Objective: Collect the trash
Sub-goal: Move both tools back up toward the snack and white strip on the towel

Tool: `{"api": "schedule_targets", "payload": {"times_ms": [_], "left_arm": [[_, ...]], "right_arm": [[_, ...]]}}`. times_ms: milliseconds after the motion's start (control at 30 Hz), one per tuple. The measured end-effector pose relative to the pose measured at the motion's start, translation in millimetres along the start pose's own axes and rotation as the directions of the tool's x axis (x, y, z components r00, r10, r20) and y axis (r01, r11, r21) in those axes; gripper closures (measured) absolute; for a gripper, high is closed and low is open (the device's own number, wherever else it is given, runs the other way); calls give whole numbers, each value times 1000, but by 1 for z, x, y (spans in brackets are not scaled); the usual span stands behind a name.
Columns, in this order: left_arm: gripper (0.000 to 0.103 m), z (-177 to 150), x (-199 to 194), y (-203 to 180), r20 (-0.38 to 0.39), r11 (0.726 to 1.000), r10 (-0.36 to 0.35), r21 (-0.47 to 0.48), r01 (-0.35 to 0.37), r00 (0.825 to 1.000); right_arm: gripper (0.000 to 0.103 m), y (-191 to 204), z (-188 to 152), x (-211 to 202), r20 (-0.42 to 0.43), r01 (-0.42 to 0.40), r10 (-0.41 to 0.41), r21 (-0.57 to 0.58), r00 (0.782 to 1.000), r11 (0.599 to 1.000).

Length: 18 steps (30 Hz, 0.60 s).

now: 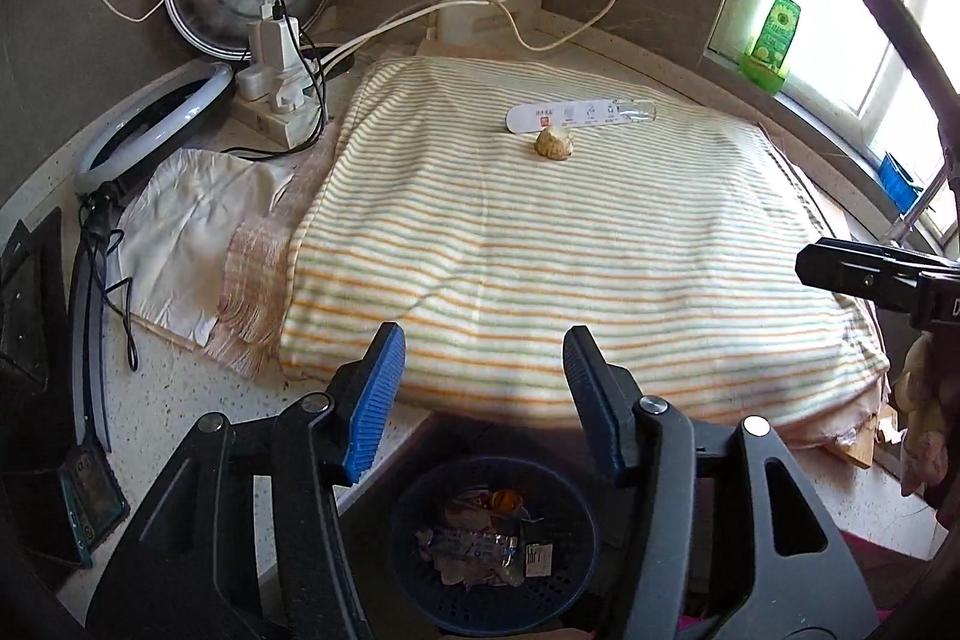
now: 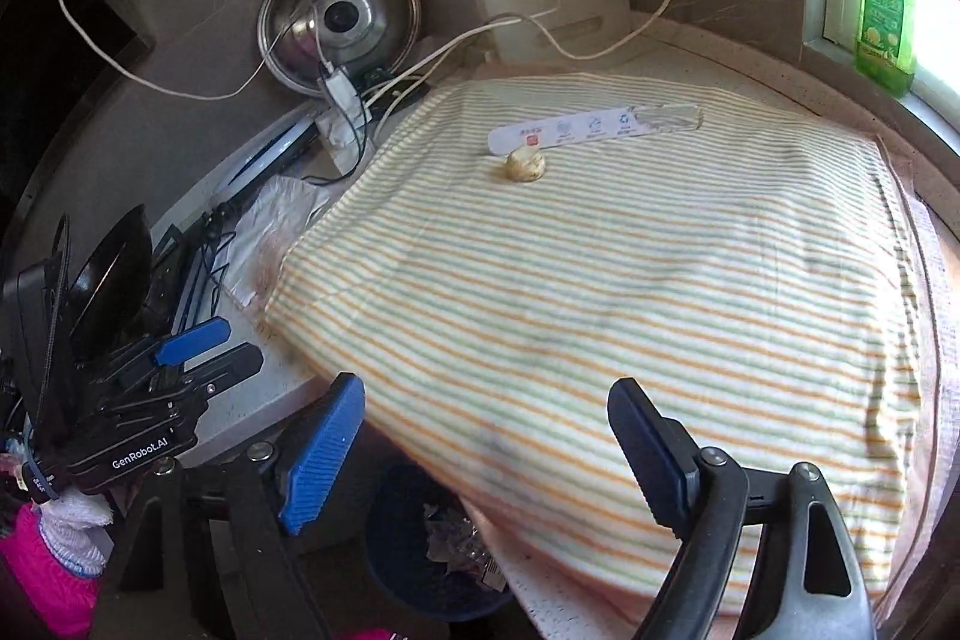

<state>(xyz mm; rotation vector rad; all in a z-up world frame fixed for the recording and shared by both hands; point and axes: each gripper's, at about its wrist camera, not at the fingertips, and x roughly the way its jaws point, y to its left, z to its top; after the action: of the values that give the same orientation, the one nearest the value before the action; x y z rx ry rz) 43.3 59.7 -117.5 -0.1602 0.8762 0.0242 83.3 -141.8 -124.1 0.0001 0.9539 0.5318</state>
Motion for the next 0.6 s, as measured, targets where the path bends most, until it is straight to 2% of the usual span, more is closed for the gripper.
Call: {"api": "schedule_targets", "payload": {"times_ms": [333,600], "left_arm": [[47,38,37,-23,-2,1000,-20,-16,20,1000],[47,63,69,-45,-10,999,-24,-27,24,1000]], "right_arm": [[17,-61,62,9,20,10,-11,57,1000,998],[17,-97,121,38,-5,16,-15,154,1000,988]]}}
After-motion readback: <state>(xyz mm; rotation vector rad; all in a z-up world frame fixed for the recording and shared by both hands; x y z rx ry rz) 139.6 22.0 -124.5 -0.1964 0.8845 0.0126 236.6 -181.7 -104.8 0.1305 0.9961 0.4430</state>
